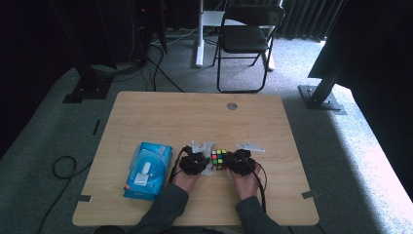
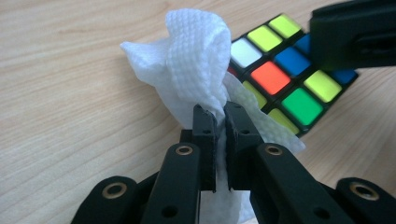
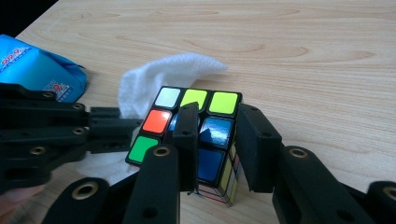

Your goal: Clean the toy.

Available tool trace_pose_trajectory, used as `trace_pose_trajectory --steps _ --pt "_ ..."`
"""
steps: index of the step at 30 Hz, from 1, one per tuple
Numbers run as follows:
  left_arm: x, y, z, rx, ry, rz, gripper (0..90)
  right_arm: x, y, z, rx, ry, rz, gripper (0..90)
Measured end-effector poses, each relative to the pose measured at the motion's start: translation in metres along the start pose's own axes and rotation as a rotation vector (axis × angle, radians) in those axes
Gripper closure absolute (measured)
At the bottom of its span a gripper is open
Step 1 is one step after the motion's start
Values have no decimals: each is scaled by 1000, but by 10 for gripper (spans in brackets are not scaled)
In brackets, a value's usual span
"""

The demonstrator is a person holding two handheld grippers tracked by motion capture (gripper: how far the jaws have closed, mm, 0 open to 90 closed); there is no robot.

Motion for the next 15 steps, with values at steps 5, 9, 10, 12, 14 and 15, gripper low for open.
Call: trace_pose_trajectory --steps 5,9,10,12,14,15 --pt "-4 3 -9 -25 -16 4 843 0 0 0 0 0 1 702" --pt "-9 5 -16 -40 -39 3 843 0 0 0 0 0 0 703" --pt "-10 5 -17 -42 -43 4 843 0 0 0 0 0 1 702" --pt "-13 5 -19 -42 -61 5 843 0 0 0 1 0 0 702" --pt "-16 5 -19 -39 -76 1 843 0 0 0 0 0 1 702" --pt "-16 4 -18 -37 -76 2 843 0 0 0 0 0 1 703"
Point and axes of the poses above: each handheld gripper's, and its own axes: z roughly forward along the jaws, y roughly out of its top, x roughly to its left, the point moved 6 cm from there along z, roughly forward along the jaws, and after that the axes turned 4 degrees about -z, right-handed, at the moved point
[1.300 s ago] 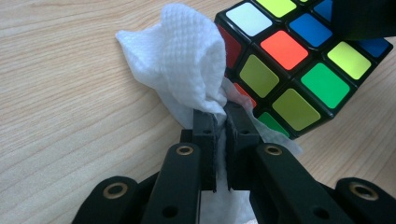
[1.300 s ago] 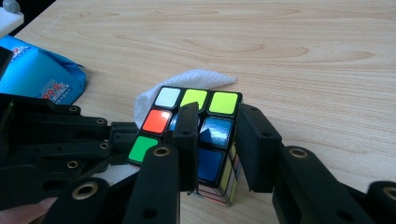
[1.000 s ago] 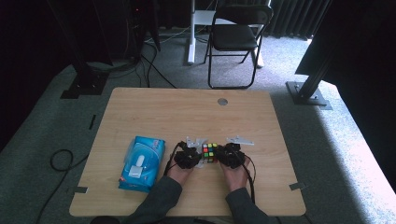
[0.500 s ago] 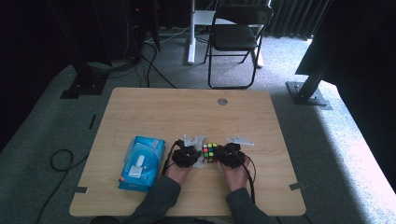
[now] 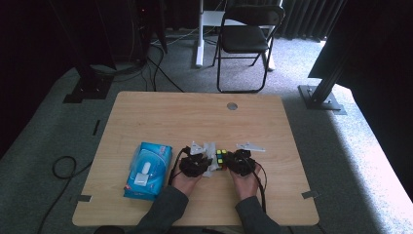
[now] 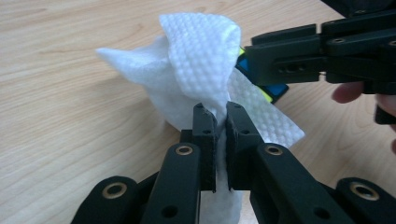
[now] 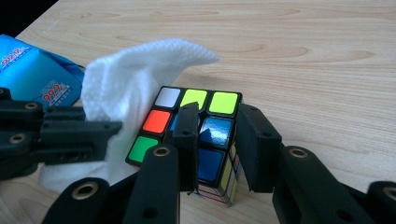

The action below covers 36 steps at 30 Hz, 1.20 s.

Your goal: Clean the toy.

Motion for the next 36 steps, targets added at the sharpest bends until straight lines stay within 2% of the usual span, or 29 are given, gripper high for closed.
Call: trace_pose_trajectory --steps 8,11,13,16,21,27,36 --pt "4 -7 7 21 18 -8 843 0 0 0 2 0 -1 703" --pt "7 -13 15 63 35 -4 844 0 0 0 3 -3 -3 704" --pt "8 -19 21 85 39 -17 845 0 0 0 3 -4 -3 706" --pt "10 -25 28 107 50 -12 845 0 1 0 4 -5 -6 707" --pt "11 -24 29 109 58 4 844 0 1 0 5 -3 -6 707" --pt "18 -21 25 89 70 -16 844 -1 1 0 3 2 -4 706" --pt "31 -7 14 45 97 -44 844 -1 0 0 0 7 -8 706"
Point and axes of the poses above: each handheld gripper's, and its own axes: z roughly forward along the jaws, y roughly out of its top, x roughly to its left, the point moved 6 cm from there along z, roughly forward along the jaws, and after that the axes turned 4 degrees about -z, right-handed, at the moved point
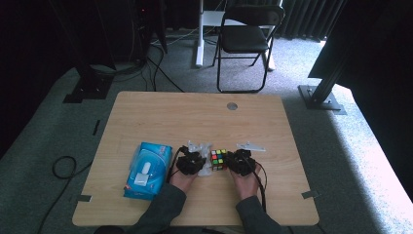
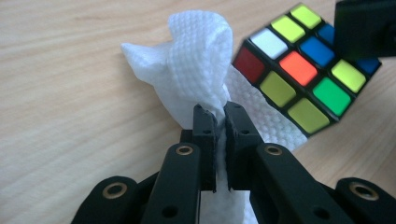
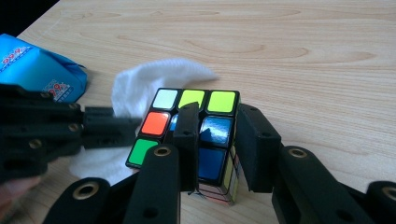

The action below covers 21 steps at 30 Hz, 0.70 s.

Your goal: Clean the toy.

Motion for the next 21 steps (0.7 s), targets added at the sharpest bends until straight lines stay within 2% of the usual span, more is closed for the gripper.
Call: trace_pose_trajectory --steps 5,13,17,21 --pt "5 5 -2 -14 3 -21 844 0 0 0 11 25 -1 706" --pt "9 10 1 -16 13 -25 844 2 0 0 24 56 -15 706" --pt "9 11 4 -18 3 -39 843 3 -1 0 29 73 -23 705" --pt "6 13 10 -12 3 -23 842 4 0 0 27 68 -41 706"
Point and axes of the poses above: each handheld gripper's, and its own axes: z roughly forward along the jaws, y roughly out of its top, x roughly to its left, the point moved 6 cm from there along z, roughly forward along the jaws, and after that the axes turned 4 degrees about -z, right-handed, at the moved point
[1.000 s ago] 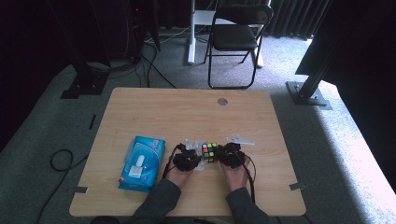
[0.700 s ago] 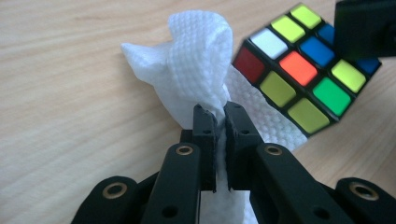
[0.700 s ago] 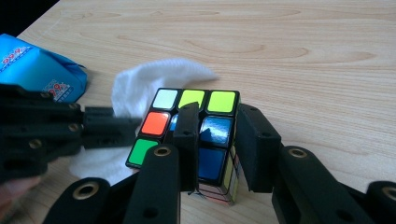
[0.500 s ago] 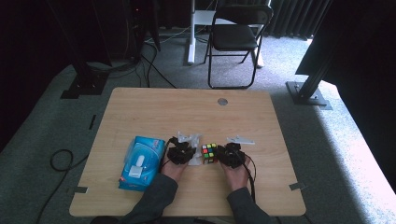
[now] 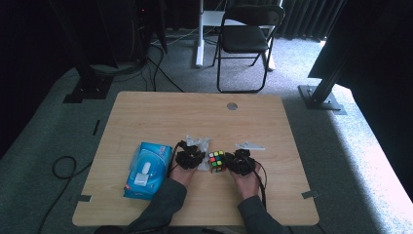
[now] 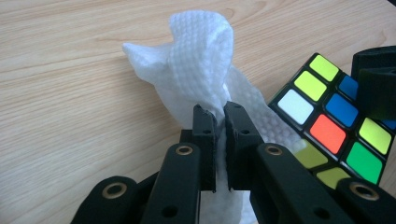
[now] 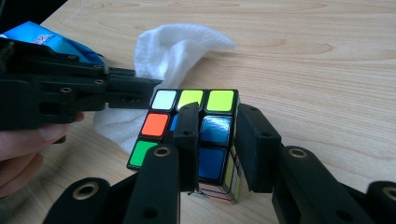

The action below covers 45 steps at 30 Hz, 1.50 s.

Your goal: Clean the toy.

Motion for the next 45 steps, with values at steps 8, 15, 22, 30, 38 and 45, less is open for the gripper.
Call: trace_pose_trajectory --steps 8,15,22,30,38,45 --pt "-2 4 6 24 -8 19 840 1 0 0 1 -1 -9 687" --pt "-4 0 1 38 -18 28 842 -2 1 1 -4 -26 3 667" --pt "-12 -11 -6 40 -47 17 845 -4 6 3 -1 -80 5 664" --pt "-23 -18 -10 29 -68 31 845 -4 9 6 3 -113 12 667" --pt "-22 -20 -11 19 -63 38 844 -2 6 -3 3 -128 2 632" --pt "-19 -20 -12 12 -60 26 843 1 2 -5 11 -101 10 631"
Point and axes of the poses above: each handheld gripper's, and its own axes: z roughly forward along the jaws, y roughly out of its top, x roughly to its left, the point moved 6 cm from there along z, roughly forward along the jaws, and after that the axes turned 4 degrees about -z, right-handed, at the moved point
